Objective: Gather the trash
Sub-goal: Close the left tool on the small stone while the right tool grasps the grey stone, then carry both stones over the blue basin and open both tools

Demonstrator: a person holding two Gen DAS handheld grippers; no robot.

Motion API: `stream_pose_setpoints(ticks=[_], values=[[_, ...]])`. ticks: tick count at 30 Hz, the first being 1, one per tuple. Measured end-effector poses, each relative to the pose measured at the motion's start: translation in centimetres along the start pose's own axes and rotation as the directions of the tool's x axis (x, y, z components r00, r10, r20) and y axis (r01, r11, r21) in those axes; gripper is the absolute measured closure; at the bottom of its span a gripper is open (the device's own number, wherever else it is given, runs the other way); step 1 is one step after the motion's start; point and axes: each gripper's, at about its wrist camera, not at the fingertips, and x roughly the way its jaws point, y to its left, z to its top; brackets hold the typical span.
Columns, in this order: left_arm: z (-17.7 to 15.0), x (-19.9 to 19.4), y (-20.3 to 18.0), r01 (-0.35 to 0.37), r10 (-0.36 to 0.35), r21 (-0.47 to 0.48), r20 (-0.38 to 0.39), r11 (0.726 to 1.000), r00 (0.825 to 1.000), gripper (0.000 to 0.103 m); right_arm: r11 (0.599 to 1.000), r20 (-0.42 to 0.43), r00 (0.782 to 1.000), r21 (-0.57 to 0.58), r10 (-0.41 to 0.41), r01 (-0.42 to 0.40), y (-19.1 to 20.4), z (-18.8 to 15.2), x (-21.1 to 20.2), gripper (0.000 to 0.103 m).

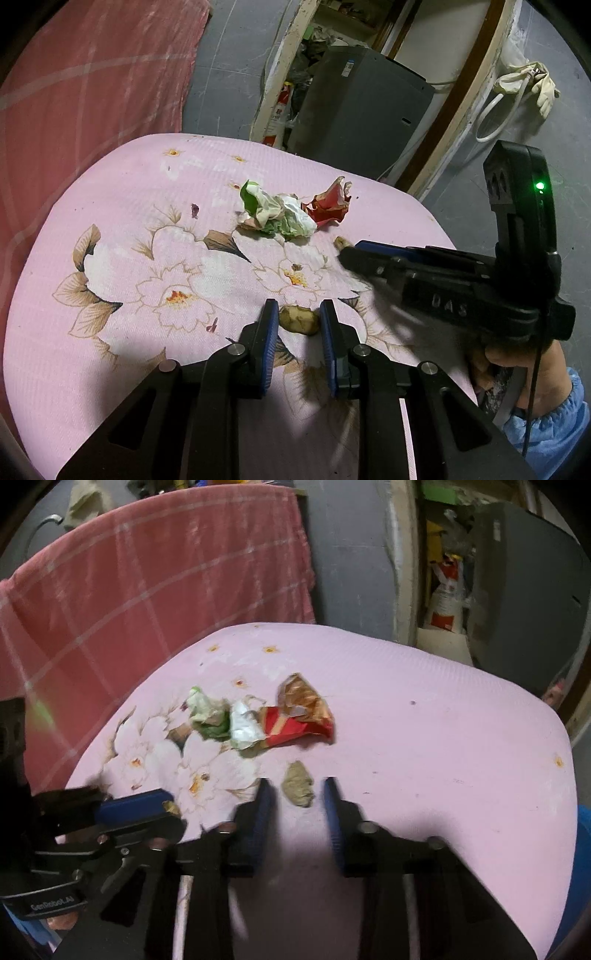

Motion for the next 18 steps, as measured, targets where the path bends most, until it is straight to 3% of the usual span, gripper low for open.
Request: stream_pose_setpoints(ticks=[3, 6, 10, 14, 18], values=[[0.1, -0.1, 0.1, 0.012, -0.012, 0.0, 0.003, 1.0, 1.0, 0.085, 1.0, 0.015, 1.0, 0.023, 0.011, -0.011, -0.3, -0.2, -0.2, 0.088], [0.0, -0.4, 0.0, 0.029, -0.03, 0.008, 0.018, 1.0, 0.999, 0.086, 0.999, 0.049, 0.998, -0.013, -0.031, 0.032, 0.6, -0.7, -0.8, 0.089], [-0.2, -2.0, -0.9, 0.013, -0.018, 0.062, 0.092, 0.998, 0.996, 0.086, 0.995, 0.185, 0.98, -0.051, -0.078, 0.089, 1.7, -2.1, -3.5, 0.089], [-0.6, -4.2, -3.1, -0.023, -0.009, 0.141, 0.221, 0.99, 0.975, 0.086, 0.99, 0.366, 0.923, -0.03, -0.116, 0.137, 1.7, -3.6, -7.6, 0.089], [-0.2, -6.0, -5.7, -0.032, -0.03, 0.176, 0.34, 0.984, 0.94, 0.086, 0.974, 0.509, 0.837, 0.016, -0.203, 0.226, 1.3, -5.5, -11.8, 0.089]])
